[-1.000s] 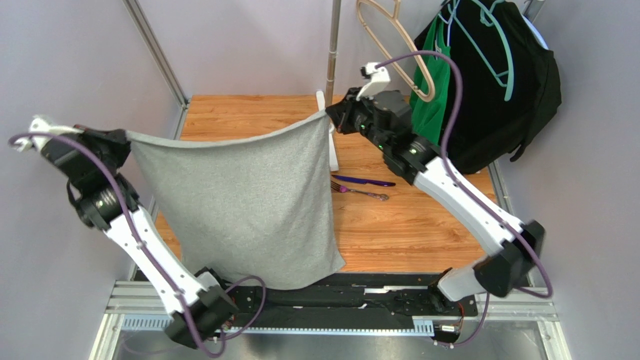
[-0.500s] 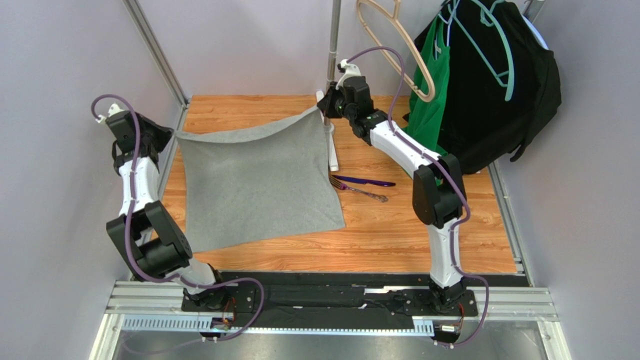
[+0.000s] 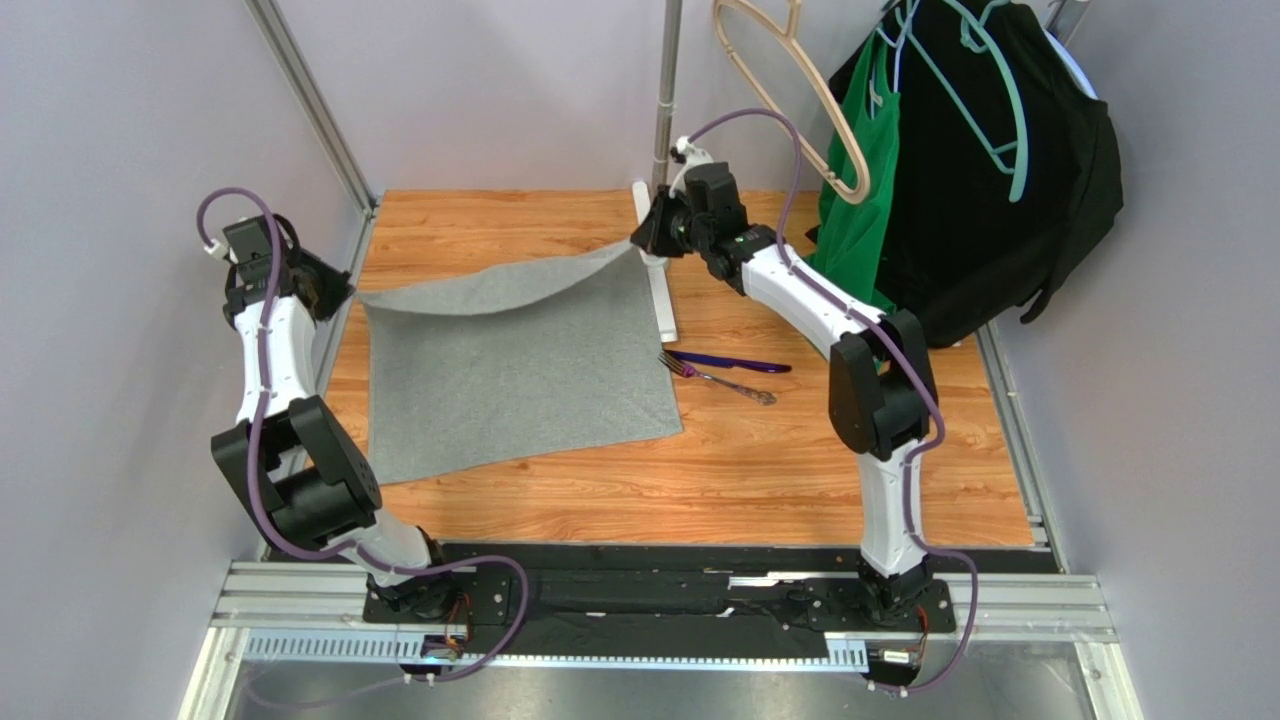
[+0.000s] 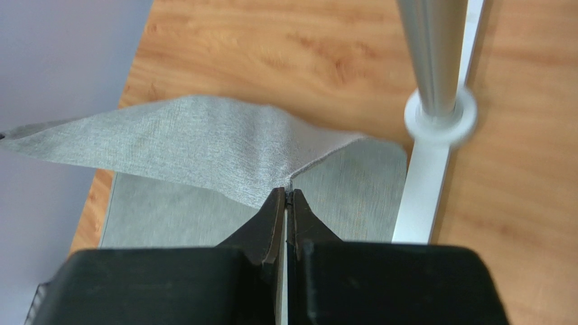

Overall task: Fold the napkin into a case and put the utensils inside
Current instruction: Fold and flatten the napkin at the center of the board.

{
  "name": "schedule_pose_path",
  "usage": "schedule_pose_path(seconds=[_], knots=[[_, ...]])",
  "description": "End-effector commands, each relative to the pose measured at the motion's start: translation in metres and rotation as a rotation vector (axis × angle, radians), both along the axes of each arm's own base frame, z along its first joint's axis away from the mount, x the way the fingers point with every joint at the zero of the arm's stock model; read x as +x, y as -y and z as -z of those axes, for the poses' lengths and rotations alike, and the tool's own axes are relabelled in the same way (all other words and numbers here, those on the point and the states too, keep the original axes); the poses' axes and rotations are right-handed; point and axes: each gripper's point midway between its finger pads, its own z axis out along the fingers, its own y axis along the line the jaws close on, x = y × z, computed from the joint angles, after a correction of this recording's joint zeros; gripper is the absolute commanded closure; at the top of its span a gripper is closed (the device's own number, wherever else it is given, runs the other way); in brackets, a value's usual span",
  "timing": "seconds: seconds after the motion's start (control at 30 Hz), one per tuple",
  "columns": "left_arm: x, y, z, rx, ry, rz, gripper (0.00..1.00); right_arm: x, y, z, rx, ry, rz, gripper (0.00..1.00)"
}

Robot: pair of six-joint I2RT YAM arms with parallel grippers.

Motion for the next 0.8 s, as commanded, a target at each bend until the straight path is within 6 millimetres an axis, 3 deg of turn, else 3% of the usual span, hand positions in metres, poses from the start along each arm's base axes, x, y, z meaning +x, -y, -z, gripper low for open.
schedule_pose_path(seconds=[0.0, 0.17, 0.3, 0.33, 0.4, 0.43, 0.47, 0.63, 0.77], knots=[[-0.049, 0.005, 0.007, 0.015, -0.17, -0.042, 1.0, -0.055, 0.002, -0.017, 0.039, -0.074, -0.054, 1.0], [-0.063, 0.025, 0.022, -0.053, -0.23, 0.041, 1.0, -0.086, 0.008, -0.016, 0.021, -0.136, -0.097, 1.0], [-0.104, 0.035, 0.051, -0.09, -0.385, -0.006, 1.0, -0.11, 0.015, -0.004, -0.003, -0.193, -0.126, 1.0], [-0.11, 0.035, 0.056, -0.092, -0.405, -0.01, 1.0, -0.119, 0.019, 0.011, -0.018, -0.231, -0.127, 1.0], [-0.124, 0.041, 0.068, -0.105, -0.451, -0.005, 1.0, -0.128, 0.025, 0.014, -0.023, -0.239, -0.123, 1.0], [-0.13, 0.041, 0.073, -0.11, -0.469, -0.006, 1.0, -0.136, 0.03, 0.029, -0.04, -0.272, -0.121, 1.0], [-0.138, 0.042, 0.082, -0.121, -0.495, -0.013, 1.0, -0.138, 0.03, 0.031, -0.038, -0.264, -0.124, 1.0], [-0.146, 0.038, 0.101, -0.187, -0.513, -0.028, 1.0, -0.146, 0.025, 0.059, -0.062, -0.319, -0.155, 1.0], [-0.148, 0.038, 0.108, -0.207, -0.548, -0.002, 1.0, -0.151, 0.026, 0.066, -0.091, -0.334, -0.156, 1.0]])
